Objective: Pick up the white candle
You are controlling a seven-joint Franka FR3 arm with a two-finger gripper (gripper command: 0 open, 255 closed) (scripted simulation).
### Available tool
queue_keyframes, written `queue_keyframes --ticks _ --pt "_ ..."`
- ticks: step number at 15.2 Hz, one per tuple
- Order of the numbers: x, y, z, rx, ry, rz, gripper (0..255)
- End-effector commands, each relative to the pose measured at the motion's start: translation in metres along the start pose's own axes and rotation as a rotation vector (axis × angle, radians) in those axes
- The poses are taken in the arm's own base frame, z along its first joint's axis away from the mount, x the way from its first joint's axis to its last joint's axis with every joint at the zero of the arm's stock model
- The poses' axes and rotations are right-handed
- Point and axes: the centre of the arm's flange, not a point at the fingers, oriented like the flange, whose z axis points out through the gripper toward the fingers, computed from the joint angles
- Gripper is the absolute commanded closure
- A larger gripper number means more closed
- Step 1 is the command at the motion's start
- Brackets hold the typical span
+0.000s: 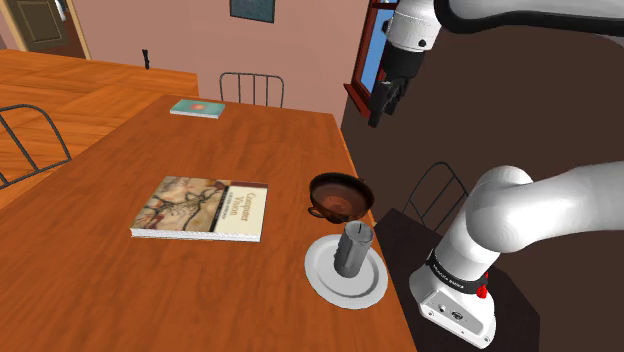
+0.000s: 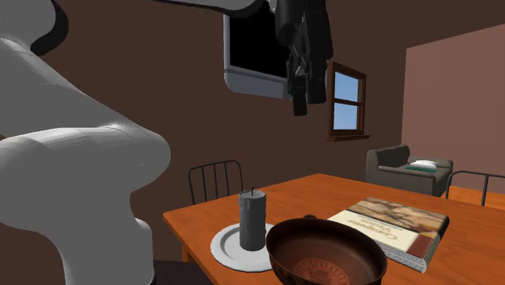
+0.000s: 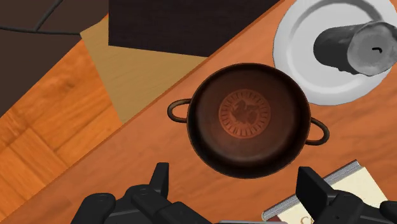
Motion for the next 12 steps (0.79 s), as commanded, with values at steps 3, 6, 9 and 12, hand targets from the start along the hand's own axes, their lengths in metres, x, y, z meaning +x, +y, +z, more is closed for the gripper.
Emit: queue_keyframes --ticks 3,6,9,12 --pt "-0.021 -0.034 0.032 0.019 -0.008 0.015 0" --pt "-0.038 -0.059 0.055 0.033 -0.014 0.025 0" --pt "-0.054 -0.085 0.077 0.047 -0.020 0.035 0" --pt "-0.070 -0.112 0.099 0.061 -0.026 0.045 0"
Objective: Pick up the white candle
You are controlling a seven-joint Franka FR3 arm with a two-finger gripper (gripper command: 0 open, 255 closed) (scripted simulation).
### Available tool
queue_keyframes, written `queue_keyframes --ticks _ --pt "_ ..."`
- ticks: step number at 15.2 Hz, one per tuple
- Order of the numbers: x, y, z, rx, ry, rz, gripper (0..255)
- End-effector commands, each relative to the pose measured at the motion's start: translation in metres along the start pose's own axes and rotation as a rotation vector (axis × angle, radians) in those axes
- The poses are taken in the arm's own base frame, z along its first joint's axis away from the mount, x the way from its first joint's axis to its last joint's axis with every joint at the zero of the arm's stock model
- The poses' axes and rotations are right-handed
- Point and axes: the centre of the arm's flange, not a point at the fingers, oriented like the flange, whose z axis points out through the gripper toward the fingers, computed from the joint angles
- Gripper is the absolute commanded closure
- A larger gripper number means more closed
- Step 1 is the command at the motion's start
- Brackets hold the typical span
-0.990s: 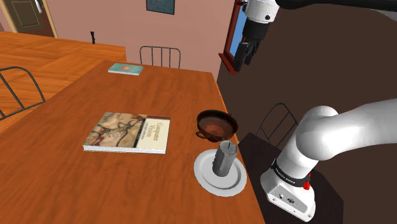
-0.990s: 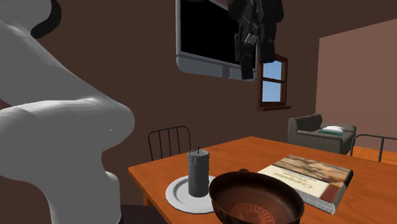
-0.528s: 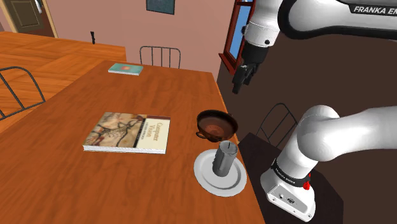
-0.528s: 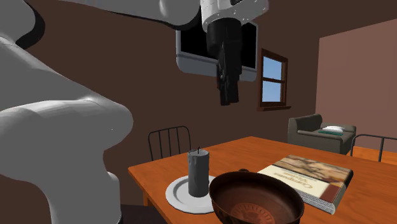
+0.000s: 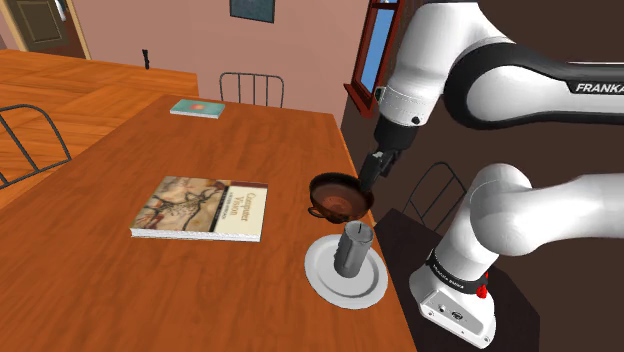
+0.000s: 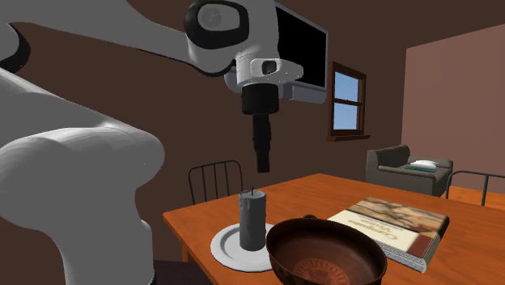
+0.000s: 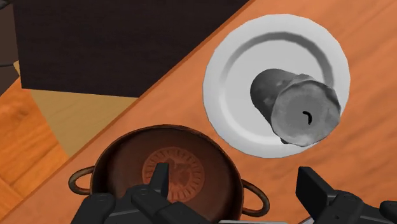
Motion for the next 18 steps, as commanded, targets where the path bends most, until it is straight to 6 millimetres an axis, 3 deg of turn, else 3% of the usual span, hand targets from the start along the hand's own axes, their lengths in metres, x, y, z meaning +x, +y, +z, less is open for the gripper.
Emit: queue_keyframes --ticks 1,7,15,17,18 --pt "-0.011 -0.018 0.014 0.010 -0.004 0.008 0" --pt "-0.043 -0.069 0.060 0.038 -0.016 0.028 0" --pt "-0.047 -0.073 0.102 0.040 -0.016 0.029 0" --pt "-0.047 -0.073 0.102 0.040 -0.016 0.029 0" --pt "-0.048 -0.073 0.102 0.040 -0.016 0.029 255"
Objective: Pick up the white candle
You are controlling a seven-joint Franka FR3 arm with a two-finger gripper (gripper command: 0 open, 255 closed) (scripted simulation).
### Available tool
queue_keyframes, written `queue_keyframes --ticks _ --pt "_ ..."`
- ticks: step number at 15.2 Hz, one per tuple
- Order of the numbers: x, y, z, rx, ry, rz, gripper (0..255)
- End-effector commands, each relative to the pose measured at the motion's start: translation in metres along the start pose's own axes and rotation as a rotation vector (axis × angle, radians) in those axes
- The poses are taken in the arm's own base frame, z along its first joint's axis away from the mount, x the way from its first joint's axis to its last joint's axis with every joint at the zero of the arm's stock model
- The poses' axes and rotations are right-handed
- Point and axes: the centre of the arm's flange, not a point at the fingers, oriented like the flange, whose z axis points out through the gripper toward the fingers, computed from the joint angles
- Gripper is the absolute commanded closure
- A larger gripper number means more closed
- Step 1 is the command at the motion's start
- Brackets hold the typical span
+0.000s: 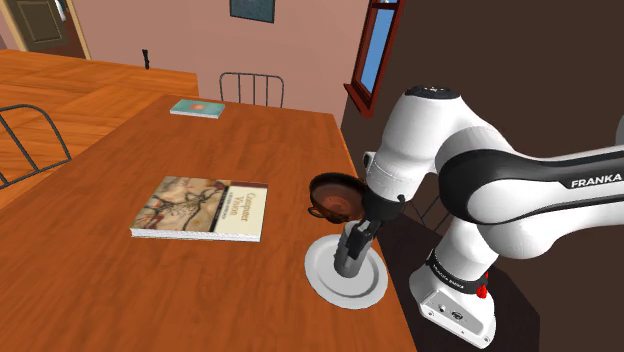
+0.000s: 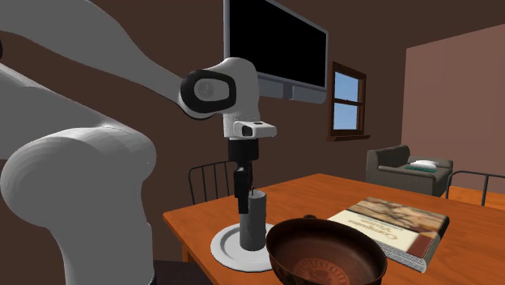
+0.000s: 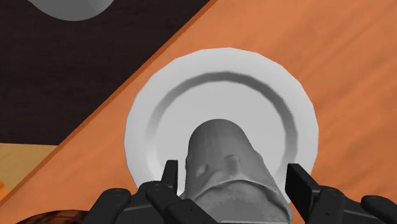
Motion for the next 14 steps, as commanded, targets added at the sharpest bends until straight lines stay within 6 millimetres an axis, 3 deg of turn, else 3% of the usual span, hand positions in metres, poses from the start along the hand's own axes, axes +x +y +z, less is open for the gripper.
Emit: queue_keyframes --ticks 1,9,14 --pt "0.000 0.001 0.001 -0.001 -0.001 0.000 255" --pt "0.000 0.000 0.001 -0.001 -0.001 0.000 255" --pt "0.001 0.000 -0.025 -0.001 -0.001 0.000 255"
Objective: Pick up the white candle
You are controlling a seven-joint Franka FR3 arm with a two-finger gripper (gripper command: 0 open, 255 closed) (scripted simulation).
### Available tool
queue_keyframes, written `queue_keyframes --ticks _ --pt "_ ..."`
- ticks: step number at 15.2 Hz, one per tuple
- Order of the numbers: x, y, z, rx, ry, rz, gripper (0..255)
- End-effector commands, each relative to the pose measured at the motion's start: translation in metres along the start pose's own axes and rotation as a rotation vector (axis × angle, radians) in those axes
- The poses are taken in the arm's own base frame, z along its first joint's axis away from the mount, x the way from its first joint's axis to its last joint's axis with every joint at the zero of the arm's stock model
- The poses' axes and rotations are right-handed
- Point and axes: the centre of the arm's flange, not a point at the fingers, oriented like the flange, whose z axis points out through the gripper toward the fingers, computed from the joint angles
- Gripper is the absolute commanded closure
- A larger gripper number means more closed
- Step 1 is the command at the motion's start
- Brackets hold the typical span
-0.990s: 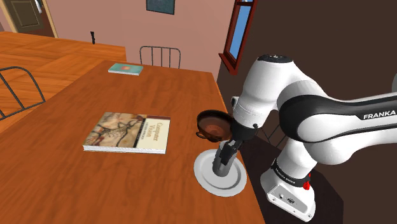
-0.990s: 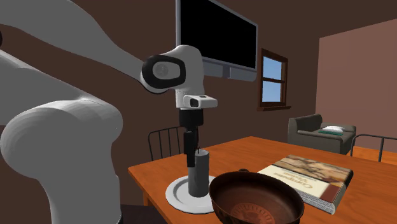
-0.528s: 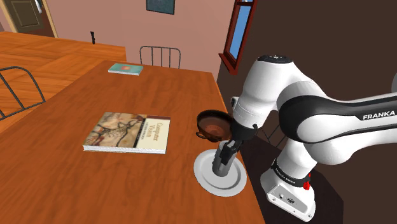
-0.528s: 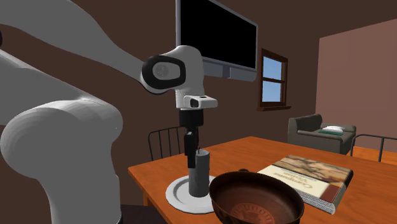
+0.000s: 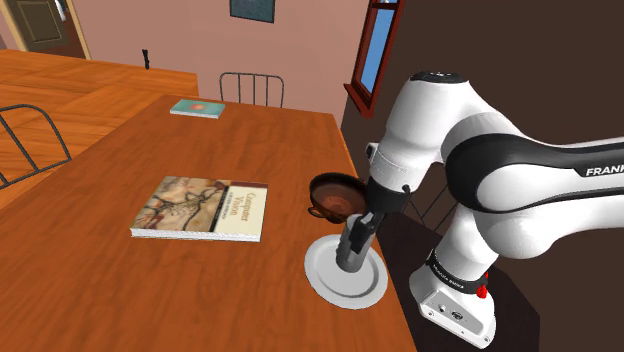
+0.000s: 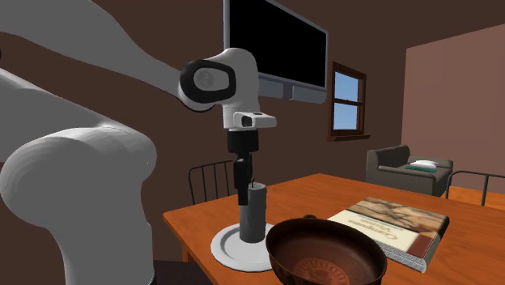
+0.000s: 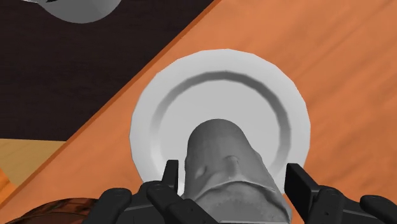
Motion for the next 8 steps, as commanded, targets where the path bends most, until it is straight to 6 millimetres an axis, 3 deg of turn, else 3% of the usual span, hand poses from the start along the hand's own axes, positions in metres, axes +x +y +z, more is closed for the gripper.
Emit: queue_keyframes --ticks 1,8 --pt "0.001 0.000 -0.010 0.000 0.000 0.000 255" --pt "0.002 0.000 -0.047 0.000 0.000 0.000 255"
